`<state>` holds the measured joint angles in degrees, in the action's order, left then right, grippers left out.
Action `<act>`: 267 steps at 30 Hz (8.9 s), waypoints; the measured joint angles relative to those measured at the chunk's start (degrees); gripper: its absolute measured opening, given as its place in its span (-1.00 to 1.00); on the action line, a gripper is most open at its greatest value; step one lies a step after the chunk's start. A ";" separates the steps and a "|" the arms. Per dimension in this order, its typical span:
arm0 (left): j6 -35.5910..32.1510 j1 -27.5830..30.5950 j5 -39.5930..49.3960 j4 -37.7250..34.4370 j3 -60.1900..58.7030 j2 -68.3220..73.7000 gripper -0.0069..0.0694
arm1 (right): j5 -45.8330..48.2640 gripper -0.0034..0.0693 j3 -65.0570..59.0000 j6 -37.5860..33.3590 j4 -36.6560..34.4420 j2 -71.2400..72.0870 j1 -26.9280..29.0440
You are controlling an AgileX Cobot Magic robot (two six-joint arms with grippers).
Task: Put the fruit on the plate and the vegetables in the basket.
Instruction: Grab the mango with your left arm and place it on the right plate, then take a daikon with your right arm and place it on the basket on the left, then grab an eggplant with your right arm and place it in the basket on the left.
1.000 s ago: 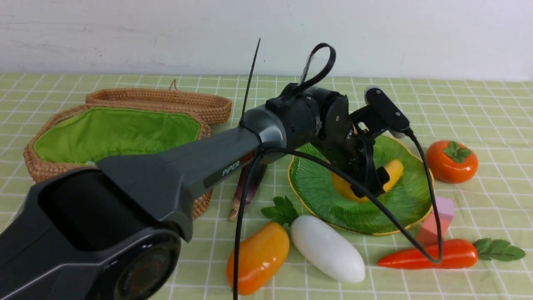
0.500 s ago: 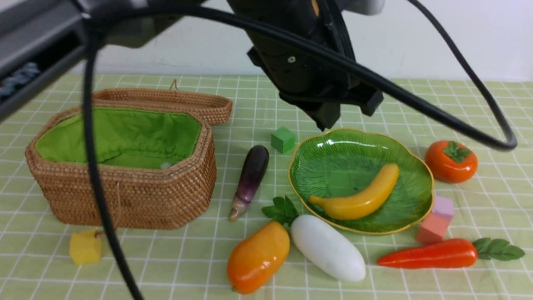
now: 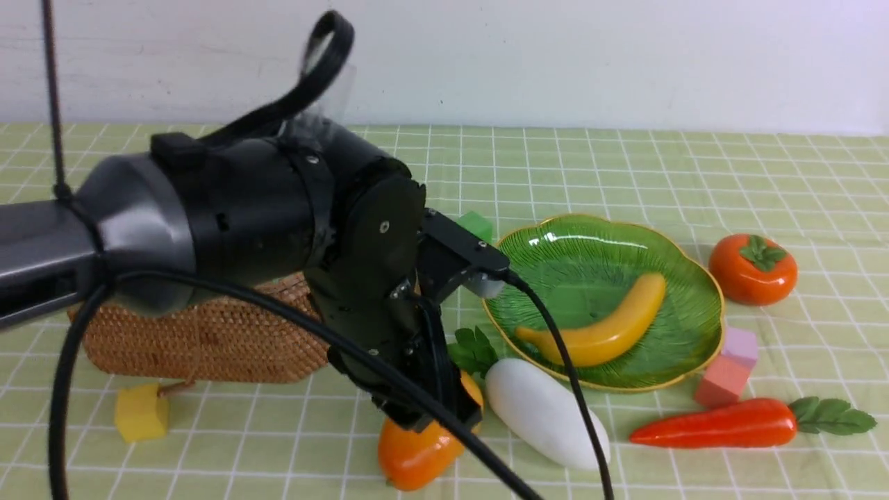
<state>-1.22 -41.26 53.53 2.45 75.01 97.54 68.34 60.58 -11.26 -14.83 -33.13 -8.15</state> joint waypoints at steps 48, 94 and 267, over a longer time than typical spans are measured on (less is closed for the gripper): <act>-7.02 -2.05 -34.21 6.81 18.84 17.98 0.70 | -15.72 -0.52 -3.18 -0.25 -3.95 0.00 0.00; 9.52 -1.82 13.25 8.07 19.55 -19.78 -0.85 | -4.30 -0.52 -2.16 -3.32 -12.51 -11.47 -0.10; 13.57 -1.82 -13.45 14.44 -32.24 -76.89 -0.84 | -9.73 0.19 76.79 34.04 9.94 -113.05 -25.96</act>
<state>12.35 -43.08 40.08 16.89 42.77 20.64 58.61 137.36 22.79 -4.89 -146.18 -34.11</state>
